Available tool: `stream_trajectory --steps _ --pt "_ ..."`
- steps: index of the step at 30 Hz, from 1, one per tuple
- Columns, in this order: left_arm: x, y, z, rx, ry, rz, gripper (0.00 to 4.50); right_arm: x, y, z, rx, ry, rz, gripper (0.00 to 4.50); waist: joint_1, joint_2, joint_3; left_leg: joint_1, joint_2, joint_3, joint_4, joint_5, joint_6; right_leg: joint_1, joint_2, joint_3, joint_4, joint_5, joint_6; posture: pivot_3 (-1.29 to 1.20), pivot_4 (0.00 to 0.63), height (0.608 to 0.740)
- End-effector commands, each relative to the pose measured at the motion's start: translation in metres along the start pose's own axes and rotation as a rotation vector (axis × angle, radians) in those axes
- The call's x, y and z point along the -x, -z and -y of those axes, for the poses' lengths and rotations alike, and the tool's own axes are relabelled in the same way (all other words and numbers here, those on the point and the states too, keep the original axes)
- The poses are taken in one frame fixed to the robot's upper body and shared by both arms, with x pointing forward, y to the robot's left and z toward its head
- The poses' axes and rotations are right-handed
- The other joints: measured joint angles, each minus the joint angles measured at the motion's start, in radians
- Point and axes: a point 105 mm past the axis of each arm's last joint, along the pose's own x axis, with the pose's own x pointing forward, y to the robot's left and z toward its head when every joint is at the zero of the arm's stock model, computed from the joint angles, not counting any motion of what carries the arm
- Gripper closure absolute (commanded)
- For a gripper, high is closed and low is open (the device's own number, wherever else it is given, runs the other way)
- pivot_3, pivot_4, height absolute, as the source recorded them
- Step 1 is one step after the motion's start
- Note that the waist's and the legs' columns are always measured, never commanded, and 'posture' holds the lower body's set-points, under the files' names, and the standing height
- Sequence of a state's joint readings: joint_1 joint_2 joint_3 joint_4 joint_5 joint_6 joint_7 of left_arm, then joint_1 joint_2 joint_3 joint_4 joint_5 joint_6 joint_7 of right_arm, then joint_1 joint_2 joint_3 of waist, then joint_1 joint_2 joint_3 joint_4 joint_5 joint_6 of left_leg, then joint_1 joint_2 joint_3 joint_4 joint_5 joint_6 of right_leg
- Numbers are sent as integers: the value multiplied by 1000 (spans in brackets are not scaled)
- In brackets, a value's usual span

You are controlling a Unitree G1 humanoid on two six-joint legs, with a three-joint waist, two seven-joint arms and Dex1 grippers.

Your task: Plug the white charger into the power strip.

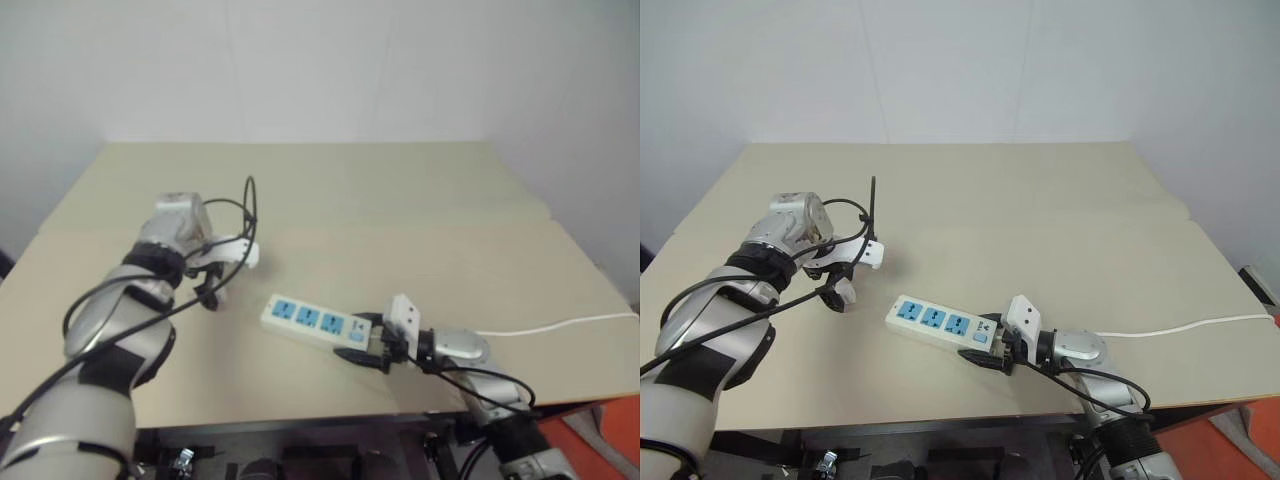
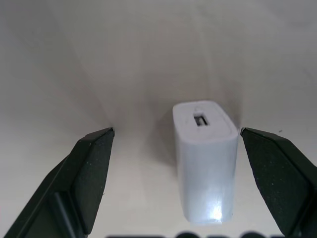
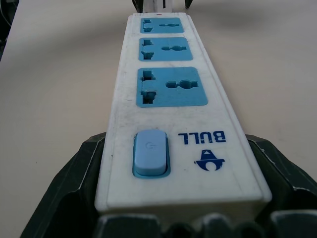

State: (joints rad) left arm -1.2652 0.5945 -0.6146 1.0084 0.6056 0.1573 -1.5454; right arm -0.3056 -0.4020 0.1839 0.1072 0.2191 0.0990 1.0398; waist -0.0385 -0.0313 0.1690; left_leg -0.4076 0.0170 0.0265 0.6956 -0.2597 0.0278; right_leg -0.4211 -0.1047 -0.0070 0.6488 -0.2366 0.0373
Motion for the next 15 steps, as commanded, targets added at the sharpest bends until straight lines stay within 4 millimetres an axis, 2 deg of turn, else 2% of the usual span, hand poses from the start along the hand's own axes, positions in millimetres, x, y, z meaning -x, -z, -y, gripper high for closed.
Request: stream_trajectory --steps 1,15 --pt "9 -3 -4 -9 -21 -12 26 -3 11 -12 -45 -35 -30 1074 1 0 0 0 0 0 0 0 0 0 0 0 0 0 0 0 150 740" --pt "3 -17 -6 -41 -30 -18 26 -9 11 -17 -62 -25 -12 1074 1 0 -1 2 0 0 0 0 0 1 0 0 0 0 0 0 150 740"
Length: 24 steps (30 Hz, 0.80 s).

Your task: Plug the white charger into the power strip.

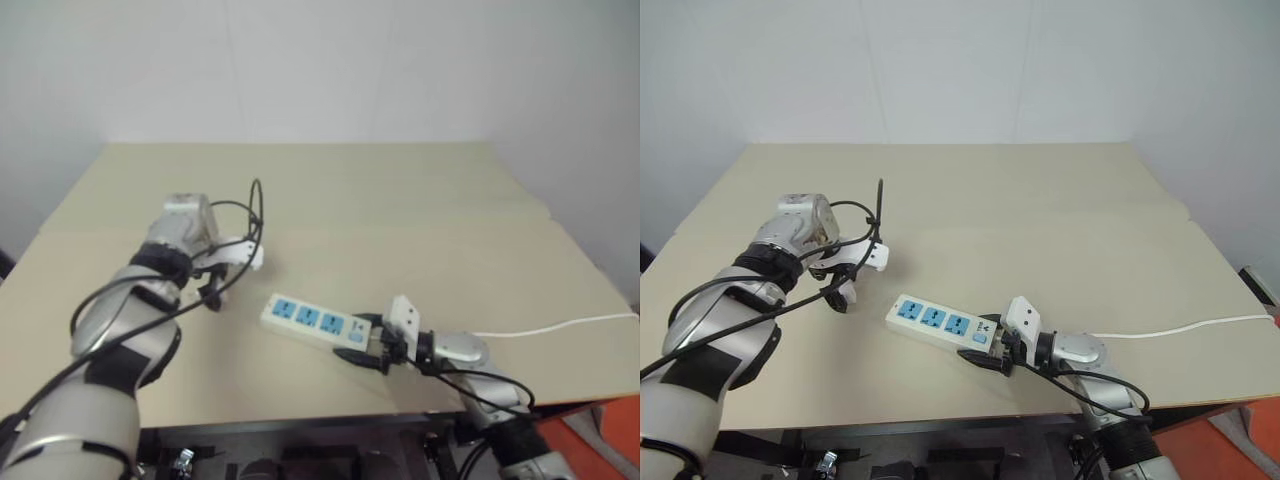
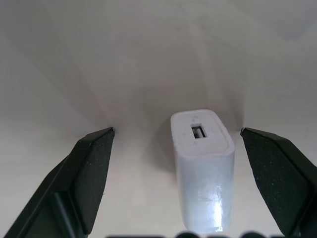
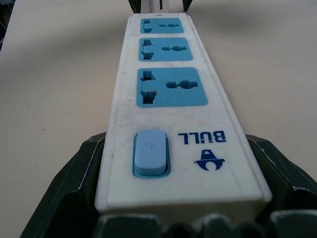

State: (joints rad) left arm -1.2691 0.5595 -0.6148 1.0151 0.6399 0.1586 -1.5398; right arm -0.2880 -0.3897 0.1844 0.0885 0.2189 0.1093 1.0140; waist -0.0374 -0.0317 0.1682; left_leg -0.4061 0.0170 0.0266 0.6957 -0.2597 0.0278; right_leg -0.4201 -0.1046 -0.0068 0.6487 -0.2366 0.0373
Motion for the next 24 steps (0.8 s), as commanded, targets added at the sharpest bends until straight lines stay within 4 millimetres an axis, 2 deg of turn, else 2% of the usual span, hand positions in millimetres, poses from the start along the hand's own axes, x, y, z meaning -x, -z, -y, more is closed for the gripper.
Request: stream_trajectory --steps 1,5,13,24 --pt "7 -10 -6 -18 -32 5 26 -7 11 -15 -50 -43 -21 1074 0 0 0 0 0 0 0 0 0 0 0 0 0 0 0 0 150 740" --pt "9 -13 -6 -30 -28 10 859 -6 11 -16 -51 -39 -22 1074 -2 0 0 0 0 0 0 0 0 0 0 0 0 0 0 0 150 740" --pt "9 -10 -5 -27 -25 9 3490 -5 11 -14 -48 -34 -24 1074 -2 0 0 0 0 0 0 0 0 0 0 0 0 0 0 0 150 740" --pt "14 0 -1 -22 -15 23 3539 -8 12 -13 -41 -53 -30 1074 -4 0 0 -1 0 0 0 0 0 0 0 0 0 0 0 0 150 740"
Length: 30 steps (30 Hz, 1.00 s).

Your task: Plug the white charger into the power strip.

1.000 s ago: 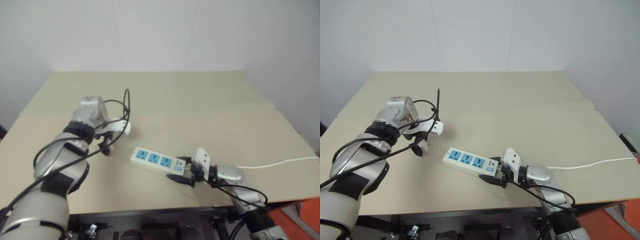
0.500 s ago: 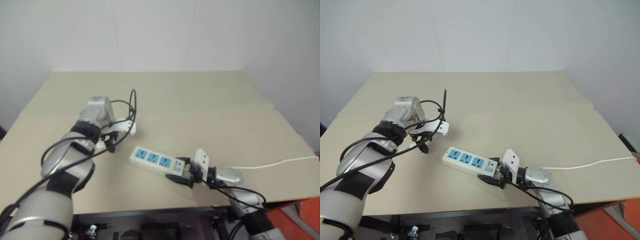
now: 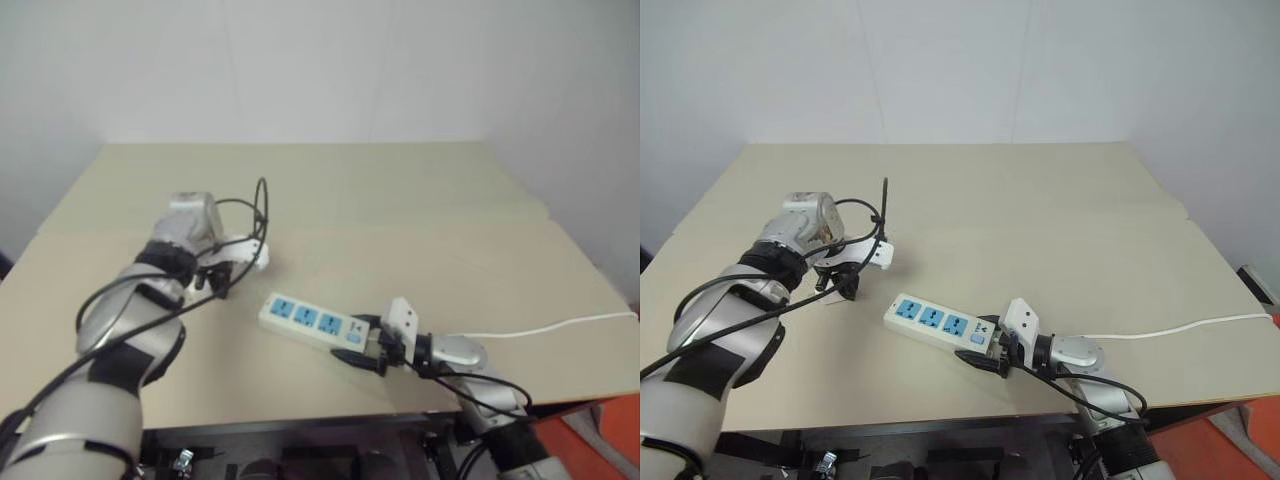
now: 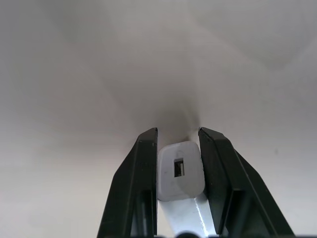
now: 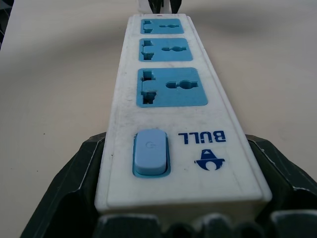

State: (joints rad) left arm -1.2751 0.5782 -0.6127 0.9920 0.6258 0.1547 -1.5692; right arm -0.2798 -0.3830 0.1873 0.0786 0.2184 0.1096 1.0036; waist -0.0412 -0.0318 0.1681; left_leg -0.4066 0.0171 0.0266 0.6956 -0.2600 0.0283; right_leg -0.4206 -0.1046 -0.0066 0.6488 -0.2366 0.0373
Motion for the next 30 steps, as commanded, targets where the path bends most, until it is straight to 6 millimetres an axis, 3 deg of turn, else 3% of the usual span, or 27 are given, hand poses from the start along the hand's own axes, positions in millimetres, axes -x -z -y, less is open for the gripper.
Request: stream_trajectory --steps 1,8,13,19,24,30 --pt "9 -1 -2 -22 -26 22 3539 -7 12 -11 -38 -61 -37 1074 0 0 0 0 0 0 0 0 0 0 0 0 0 0 0 0 150 740" --pt "36 -25 -8 -87 -115 176 3539 -4 13 -11 -32 -74 -46 1074 -1 0 0 0 0 0 0 0 0 0 0 0 0 0 0 0 150 740" --pt "85 -57 -17 -69 -242 510 3539 1 13 -9 -23 -72 -57 1074 1 0 0 0 0 0 0 0 0 0 0 0 0 0 0 0 150 740" --pt "127 -68 -7 -80 -307 996 3539 4 13 -7 32 -115 -91 1074 -1 0 0 0 0 0 0 0 0 0 0 1 0 0 0 0 150 740" --pt "132 -75 5 -44 -350 1312 3539 2 10 0 77 -173 -90 1074 1 0 0 2 0 0 1 0 0 0 0 2 0 0 0 0 150 740" --pt "120 -100 42 -68 -286 1519 3539 -2 8 11 103 -268 -81 1074 -1 0 0 2 0 1 2 0 0 1 0 4 1 0 0 0 150 740"
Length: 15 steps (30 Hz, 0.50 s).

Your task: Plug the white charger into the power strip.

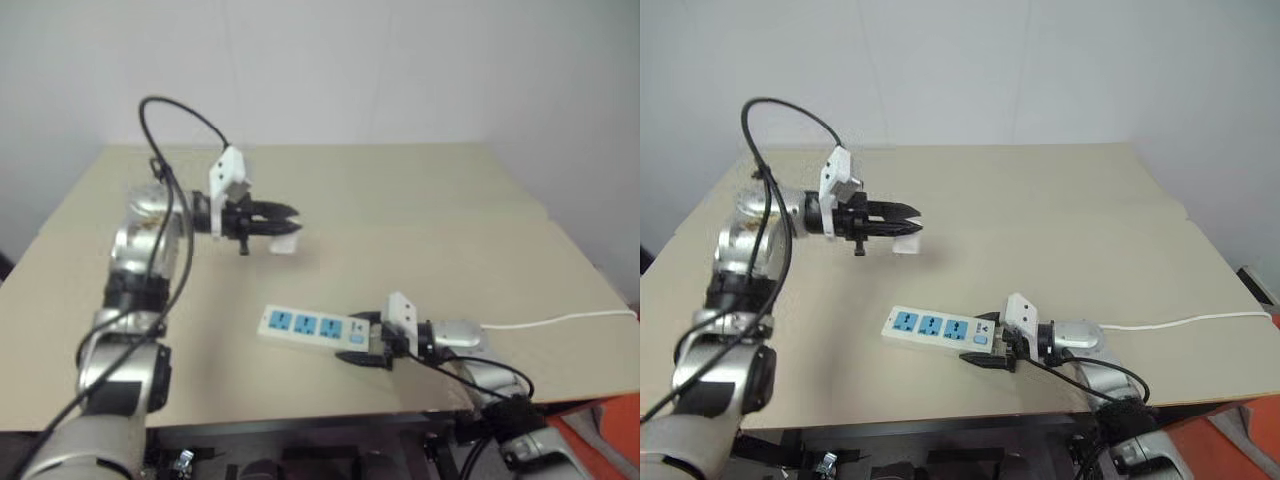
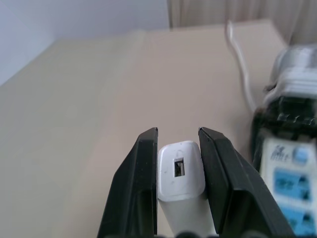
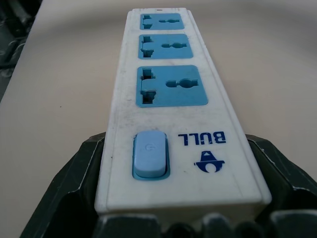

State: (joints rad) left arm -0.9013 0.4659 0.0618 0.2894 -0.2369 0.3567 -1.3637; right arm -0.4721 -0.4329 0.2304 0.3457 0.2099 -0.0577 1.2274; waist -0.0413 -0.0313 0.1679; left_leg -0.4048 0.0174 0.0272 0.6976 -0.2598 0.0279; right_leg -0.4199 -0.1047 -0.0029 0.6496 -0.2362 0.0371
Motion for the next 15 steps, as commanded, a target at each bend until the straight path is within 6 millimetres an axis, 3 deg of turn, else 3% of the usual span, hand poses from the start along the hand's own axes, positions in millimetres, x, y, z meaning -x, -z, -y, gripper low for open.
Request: stream_trajectory --steps 1,5,10,15 --pt "-6 -24 18 -62 11 140 3539 -6 8 -2 -3 -72 -17 1074 -2 0 0 0 0 0 0 0 0 0 0 0 0 0 0 0 150 740" --pt "-14 -17 42 -34 53 204 3539 -11 10 2 22 -98 -27 1074 -6 0 0 2 1 2 -1 0 0 0 1 3 0 0 0 0 150 740" --pt "-17 6 67 -33 161 150 3539 -16 19 -4 47 -149 -58 1074 -6 0 -1 10 3 5 -3 0 -1 4 4 7 -1 1 -1 0 150 740" --pt "-23 22 79 -58 210 119 3539 -19 19 -5 55 -153 -53 1074 -4 0 -1 21 6 7 -5 -2 -2 16 7 9 -5 1 -1 0 150 740"
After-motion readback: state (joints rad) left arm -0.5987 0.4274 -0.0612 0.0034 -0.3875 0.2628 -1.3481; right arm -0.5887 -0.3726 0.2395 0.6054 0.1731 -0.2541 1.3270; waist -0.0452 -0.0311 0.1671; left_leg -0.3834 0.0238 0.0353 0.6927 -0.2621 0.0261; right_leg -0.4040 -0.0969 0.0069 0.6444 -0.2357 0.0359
